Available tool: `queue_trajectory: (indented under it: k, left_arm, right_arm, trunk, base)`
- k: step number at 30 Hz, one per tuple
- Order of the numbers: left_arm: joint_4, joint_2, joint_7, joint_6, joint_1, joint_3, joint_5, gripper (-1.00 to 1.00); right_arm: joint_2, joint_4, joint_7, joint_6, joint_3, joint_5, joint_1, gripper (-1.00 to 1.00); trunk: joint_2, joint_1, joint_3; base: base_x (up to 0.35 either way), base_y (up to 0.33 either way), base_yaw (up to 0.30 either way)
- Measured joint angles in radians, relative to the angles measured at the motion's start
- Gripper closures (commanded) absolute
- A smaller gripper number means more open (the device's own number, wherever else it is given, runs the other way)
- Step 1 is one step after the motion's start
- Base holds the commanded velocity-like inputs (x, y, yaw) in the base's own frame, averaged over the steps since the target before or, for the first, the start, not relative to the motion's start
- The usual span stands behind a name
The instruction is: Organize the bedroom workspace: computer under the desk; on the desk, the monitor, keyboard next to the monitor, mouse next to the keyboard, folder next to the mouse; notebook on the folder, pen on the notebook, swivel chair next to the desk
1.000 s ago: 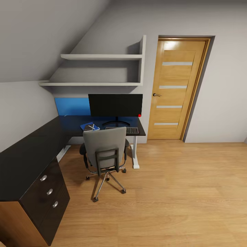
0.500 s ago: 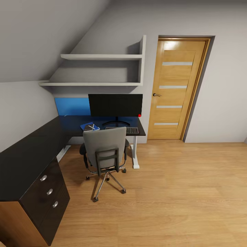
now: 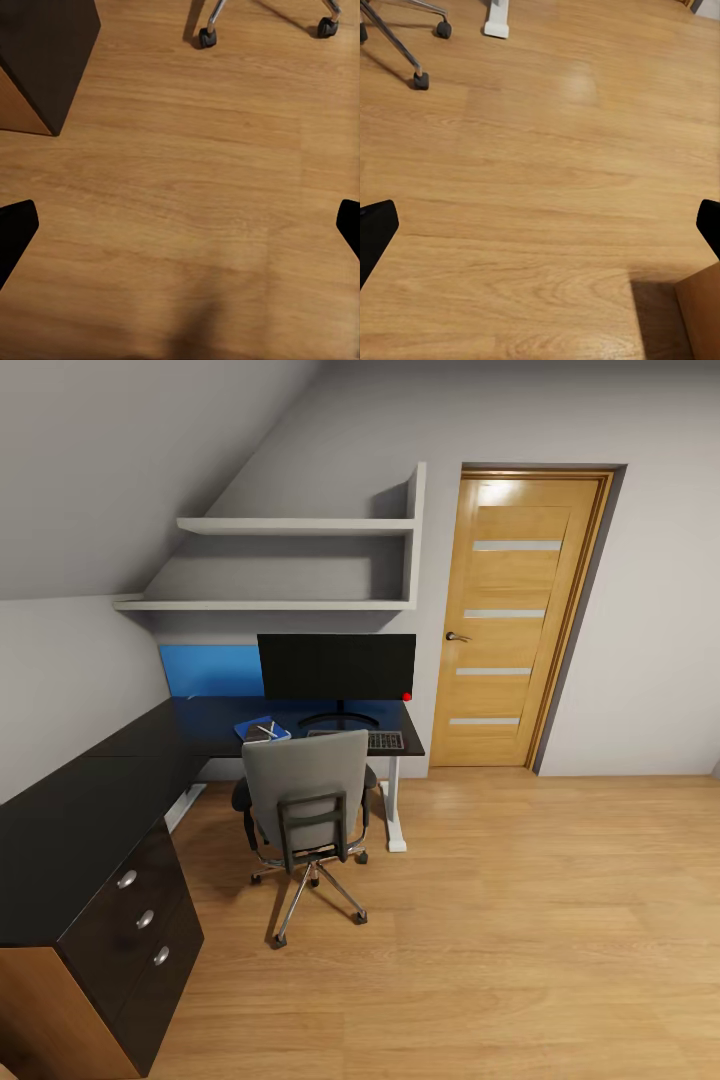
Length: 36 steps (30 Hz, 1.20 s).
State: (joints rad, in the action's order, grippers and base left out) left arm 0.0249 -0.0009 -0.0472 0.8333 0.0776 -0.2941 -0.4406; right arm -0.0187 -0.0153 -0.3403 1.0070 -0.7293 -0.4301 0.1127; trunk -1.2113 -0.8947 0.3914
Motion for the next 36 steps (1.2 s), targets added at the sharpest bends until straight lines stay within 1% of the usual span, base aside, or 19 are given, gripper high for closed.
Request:
queue_trajectory:
  k: [36]
  left_arm:
    - [0.0,-0.001,0.0,0.0,0.0,-0.001,0.0,-1.0]
  right_arm:
    - [0.0,0.0,0.0,0.0,0.0,0.0,0.0,-1.0]
  trunk:
    - [0.0,0.0,0.0]
  base:
    - [0.0,0.0,0.0]
